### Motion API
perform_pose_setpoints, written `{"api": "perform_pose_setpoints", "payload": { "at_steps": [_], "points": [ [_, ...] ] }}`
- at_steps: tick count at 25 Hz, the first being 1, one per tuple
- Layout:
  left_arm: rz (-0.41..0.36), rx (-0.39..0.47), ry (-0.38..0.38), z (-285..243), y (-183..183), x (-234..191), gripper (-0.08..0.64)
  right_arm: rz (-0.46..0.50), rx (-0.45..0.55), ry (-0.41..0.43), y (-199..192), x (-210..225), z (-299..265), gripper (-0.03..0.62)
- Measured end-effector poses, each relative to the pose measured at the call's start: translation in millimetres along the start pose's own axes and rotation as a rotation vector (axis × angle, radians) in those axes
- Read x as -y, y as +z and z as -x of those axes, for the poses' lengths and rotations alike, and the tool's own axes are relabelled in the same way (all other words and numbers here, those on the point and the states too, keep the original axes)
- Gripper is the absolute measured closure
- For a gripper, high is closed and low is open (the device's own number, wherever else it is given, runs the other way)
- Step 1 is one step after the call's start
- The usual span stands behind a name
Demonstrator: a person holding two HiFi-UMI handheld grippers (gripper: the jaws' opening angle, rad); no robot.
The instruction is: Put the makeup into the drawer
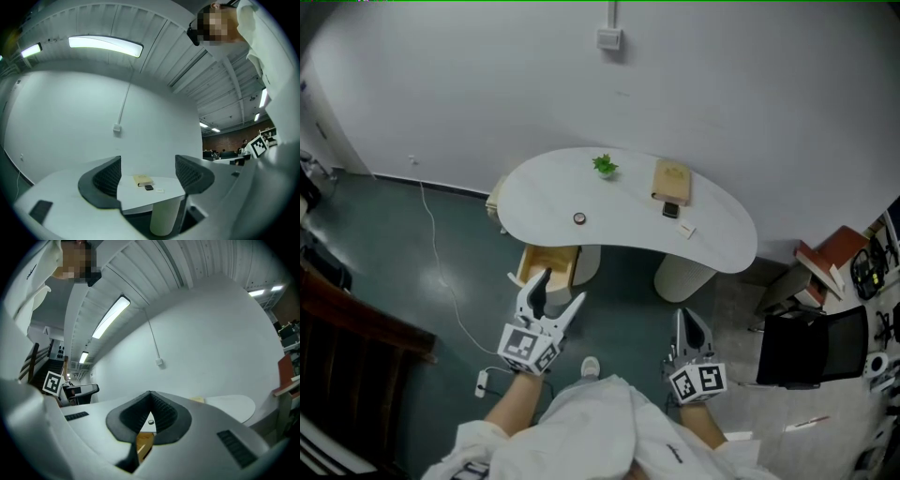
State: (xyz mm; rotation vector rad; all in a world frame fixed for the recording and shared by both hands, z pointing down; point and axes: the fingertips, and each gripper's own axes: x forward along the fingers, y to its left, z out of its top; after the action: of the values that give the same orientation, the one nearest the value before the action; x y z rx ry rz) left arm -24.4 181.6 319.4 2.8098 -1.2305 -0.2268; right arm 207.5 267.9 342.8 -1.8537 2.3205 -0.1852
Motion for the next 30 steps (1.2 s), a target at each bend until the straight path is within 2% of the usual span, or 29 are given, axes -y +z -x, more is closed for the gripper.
{"api": "perform_pose_setpoints", "payload": {
  "at_steps": [10,19,26,30],
  "points": [
    [0.014,-0.015,-0.048,-58.7,-7.6,-61.4,0.21,0.009,0.01,-0.023,-1.3,-0.8,-79.7,0.575],
    [0.019,-0.066,-0.069,-120.1,-26.2,-82.1,0.21,-0.021,-0.021,-0.042,-12.2,34.8,-128.1,0.575],
    [0.012,-0.097,-0.013,-176.7,-40.6,-114.8,0.21,-0.045,-0.052,0.016,-23.1,71.7,-197.7,0.575],
    [-0.002,-0.097,0.028,-221.0,-40.1,-138.1,0.21,-0.039,-0.067,0.077,-17.4,93.4,-250.7,0.575]
  ]
}}
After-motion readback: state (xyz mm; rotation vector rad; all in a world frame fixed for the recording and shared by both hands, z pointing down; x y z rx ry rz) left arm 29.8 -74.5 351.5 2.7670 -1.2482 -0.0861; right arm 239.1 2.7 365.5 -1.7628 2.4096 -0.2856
